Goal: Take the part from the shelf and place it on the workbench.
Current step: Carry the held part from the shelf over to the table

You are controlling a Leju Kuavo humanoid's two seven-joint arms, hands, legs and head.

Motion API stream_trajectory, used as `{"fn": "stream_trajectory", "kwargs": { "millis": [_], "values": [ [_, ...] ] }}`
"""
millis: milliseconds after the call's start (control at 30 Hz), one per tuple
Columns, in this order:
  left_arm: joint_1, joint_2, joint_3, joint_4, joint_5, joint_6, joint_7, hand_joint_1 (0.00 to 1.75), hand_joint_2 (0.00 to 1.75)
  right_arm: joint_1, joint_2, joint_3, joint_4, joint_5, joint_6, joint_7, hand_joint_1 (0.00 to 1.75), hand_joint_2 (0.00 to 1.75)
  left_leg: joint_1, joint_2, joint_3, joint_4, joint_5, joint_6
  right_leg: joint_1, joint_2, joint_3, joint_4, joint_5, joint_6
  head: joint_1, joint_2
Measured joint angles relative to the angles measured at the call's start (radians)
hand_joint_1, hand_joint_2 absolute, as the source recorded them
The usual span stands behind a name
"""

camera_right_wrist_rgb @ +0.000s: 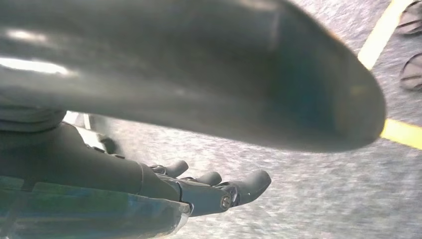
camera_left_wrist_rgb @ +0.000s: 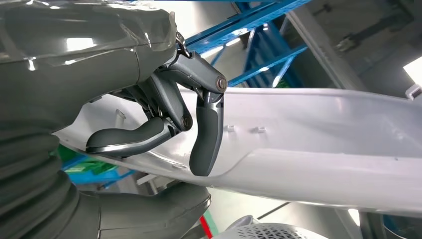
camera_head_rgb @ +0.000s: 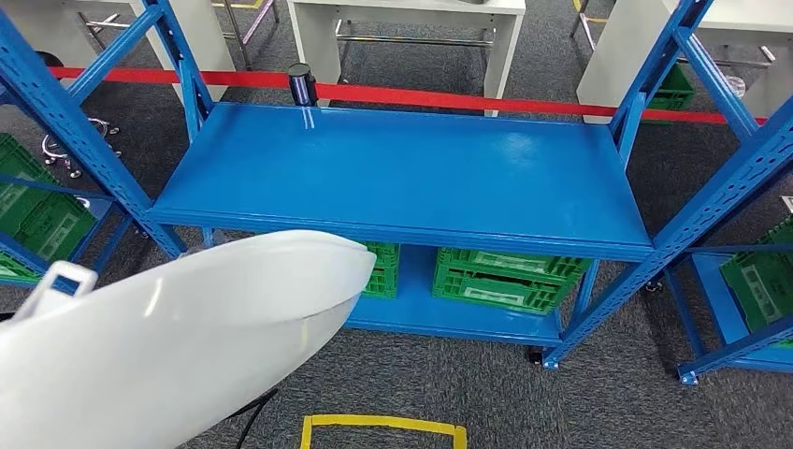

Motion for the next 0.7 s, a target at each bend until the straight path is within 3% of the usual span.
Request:
{"fn": "stream_trajectory", "kwargs": {
  "millis": [67,100,133,167,233,267,333,400,433,500,567,600,633,667,700],
  "values": [
    [-0.002,0.0,-0.005,0.004,-0.004,-0.001,0.0,1.75,1.75,-0.002,-0.002,-0.014,-0.012,0.004,0.008,-0.011,0.0,0.0,-0.001,0.0,-0.032,0.0,0.025,0.003,-0.001,0.001,-0.034,0.126,-0.079,-0.003,0.004,0.0],
    [-0.002,0.0,-0.009,0.006,-0.004,-0.001,0.001,1.75,1.75,-0.002,-0.004,-0.019,-0.019,0.005,0.019,-0.02,0.0,0.0,-0.001,0.0,-0.049,0.001,0.037,0.002,-0.003,0.001,-0.041,0.177,-0.093,0.005,0.005,0.0],
    [-0.002,0.0,-0.013,0.007,-0.003,0.001,0.006,1.75,1.75,-0.002,-0.005,-0.023,-0.026,0.005,0.03,-0.03,0.0,0.0,0.0,0.001,-0.066,0.003,0.049,0.0,-0.005,0.001,-0.036,0.201,-0.086,0.018,0.005,0.0],
    [-0.002,-0.001,-0.019,0.008,0.001,0.006,0.013,1.75,1.75,-0.001,-0.005,-0.026,-0.036,0.005,0.042,-0.041,0.0,0.0,0.002,0.001,-0.083,0.007,0.06,-0.003,-0.009,0.0,-0.014,0.192,-0.063,0.033,0.006,0.0],
    [-0.007,-0.002,-0.03,0.008,0.011,0.018,0.027,1.75,1.75,0.001,-0.004,-0.03,-0.059,0.006,0.062,-0.067,0.0,0.0,0.005,0.001,-0.12,0.026,0.075,-0.013,-0.017,0.001,0.073,0.081,-0.026,0.057,0.006,0.0],
    [-0.011,-0.002,-0.035,0.007,0.016,0.022,0.031,1.75,1.75,0.002,-0.003,-0.031,-0.07,0.006,0.069,-0.08,0.0,0.0,0.005,0.001,-0.137,0.04,0.08,-0.019,-0.017,0.002,0.12,0.01,-0.03,0.056,0.007,0.0],
    [-0.018,-0.002,-0.042,0.005,0.021,0.024,0.033,1.75,1.75,0.002,0.001,-0.031,-0.079,0.006,0.069,-0.104,0.0,0.0,0.005,0.001,-0.158,0.06,0.091,-0.032,-0.012,0.005,0.165,-0.074,-0.055,0.04,0.007,0.0],
    [-0.022,-0.002,-0.047,0.004,0.025,0.022,0.033,1.75,1.75,0.0,0.004,-0.03,-0.073,0.006,0.054,-0.122,0.0,0.0,0.008,0.001,-0.164,0.065,0.101,-0.044,-0.01,0.004,0.154,-0.076,-0.053,0.021,0.007,0.0],
    [-0.023,-0.001,-0.049,0.004,0.026,0.02,0.031,1.75,1.75,-0.003,0.005,-0.03,-0.066,0.006,0.042,-0.132,0.0,0.0,0.01,0.0,-0.168,0.073,0.088,-0.05,-0.01,0.002,0.147,-0.074,-0.045,0.01,0.007,0.0],
    [-0.028,0.001,-0.05,0.005,0.027,0.016,0.024,1.75,1.75,-0.009,0.003,-0.03,-0.045,0.006,0.019,-0.152,0.0,0.0,0.016,-0.003,-0.185,0.135,0.008,-0.061,-0.011,-0.001,0.128,-0.074,-0.025,-0.01,0.004,0.0],
    [-0.033,0.002,-0.05,0.005,0.027,0.013,0.019,1.75,1.75,-0.015,-0.001,-0.03,-0.021,0.007,0.001,-0.166,0.0,0.0,0.018,-0.004,-0.207,0.257,-0.093,-0.069,-0.006,-0.003,0.105,-0.073,-0.002,-0.018,0.002,0.0],
    [-0.034,0.002,-0.05,0.005,0.027,0.012,0.018,1.75,1.75,-0.017,-0.001,-0.03,-0.01,0.007,-0.003,-0.169,0.0,0.0,0.019,-0.004,-0.212,0.312,-0.114,-0.07,-0.004,-0.003,0.092,-0.072,0.01,-0.018,0.002,0.0],
    [-0.034,0.003,-0.05,0.005,0.027,0.012,0.018,1.75,1.75,-0.018,-0.002,-0.03,-0.002,0.007,-0.006,-0.171,0.0,0.0,0.019,-0.004,-0.206,0.344,-0.112,-0.069,-0.001,-0.003,0.079,-0.071,0.02,-0.018,0.002,0.0],
    [-0.035,0.003,-0.05,0.005,0.027,0.011,0.018,1.75,1.75,-0.019,-0.002,-0.03,0.005,0.007,-0.007,-0.173,0.0,0.0,0.018,-0.005,-0.184,0.342,-0.091,-0.065,0.002,-0.003,0.065,-0.069,0.031,-0.018,0.002,0.0],
    [-0.036,0.004,-0.051,0.005,0.027,0.011,0.017,1.75,1.75,-0.02,-0.003,-0.03,0.011,0.007,-0.009,-0.174,0.0,0.0,0.016,-0.005,-0.145,0.305,-0.065,-0.058,0.005,-0.003,0.052,-0.069,0.041,-0.017,0.002,0.0]
  ]
}}
